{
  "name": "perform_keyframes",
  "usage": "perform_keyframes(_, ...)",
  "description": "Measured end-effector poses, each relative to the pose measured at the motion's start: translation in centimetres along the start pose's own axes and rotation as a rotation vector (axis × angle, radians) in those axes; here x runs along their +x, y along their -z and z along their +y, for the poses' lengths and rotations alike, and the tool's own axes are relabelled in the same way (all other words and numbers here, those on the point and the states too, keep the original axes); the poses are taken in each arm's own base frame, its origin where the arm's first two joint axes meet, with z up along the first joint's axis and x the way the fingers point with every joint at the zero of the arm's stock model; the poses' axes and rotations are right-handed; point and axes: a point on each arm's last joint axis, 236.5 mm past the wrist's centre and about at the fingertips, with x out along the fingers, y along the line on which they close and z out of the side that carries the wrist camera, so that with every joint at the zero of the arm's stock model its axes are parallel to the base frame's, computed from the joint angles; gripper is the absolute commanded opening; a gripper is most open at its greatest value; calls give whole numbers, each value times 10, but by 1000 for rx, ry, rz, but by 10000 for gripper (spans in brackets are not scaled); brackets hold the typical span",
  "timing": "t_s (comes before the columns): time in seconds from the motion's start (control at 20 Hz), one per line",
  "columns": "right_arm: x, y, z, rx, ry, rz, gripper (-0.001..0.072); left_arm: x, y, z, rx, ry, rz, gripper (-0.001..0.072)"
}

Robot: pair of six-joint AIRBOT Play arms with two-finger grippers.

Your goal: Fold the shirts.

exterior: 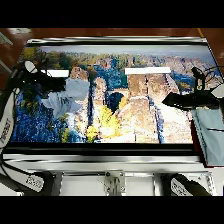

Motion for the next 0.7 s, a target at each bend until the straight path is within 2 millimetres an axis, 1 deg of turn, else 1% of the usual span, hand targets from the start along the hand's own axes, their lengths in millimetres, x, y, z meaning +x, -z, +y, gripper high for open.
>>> perform_keyframes(0.1, -8, 0, 5, -13, -6, 5, 672, -49, -2, -41, 113, 36, -73, 41)
perform_keyframes(0.15, -14, 0, 8, -24, -9, 7, 672, -75, 1, -65, 171, 59, -113, 41)
perform_keyframes(0.2, -21, 1, 12, -37, -9, 8, 672, -97, 6, -87, 222, 81, -144, 41)
perform_keyframes(0.25, -30, 2, 15, -52, -7, 12, 672, -117, 16, -111, 277, 107, -166, 41)
perform_keyframes(0.3, -39, 4, 18, -68, 0, 14, 672, -132, 26, -135, 325, 139, -181, 41)
perform_keyframes(0.35, -48, 7, 19, -85, 13, 15, 672, -143, 40, -159, 374, 174, -184, 41)
perform_keyframes(0.4, -58, 12, 19, -102, 31, 20, 673, -148, 55, -180, 419, 203, -172, 41)
perform_keyframes(0.45, -67, 18, 18, -117, 54, 27, 672, -148, 73, -202, 467, 233, -152, 41)
perform_keyframes(0.5, -75, 23, 16, -129, 76, 36, 672, -145, 91, -221, 507, 260, -126, 41)
perform_keyframes(0.6, -87, 38, 11, -141, 116, 75, 672, -125, 133, -255, 574, 304, -44, 41)
perform_keyframes(0.7, -94, 52, 5, -139, 149, 122, 672, -95, 174, -280, 622, 324, 45, 42)
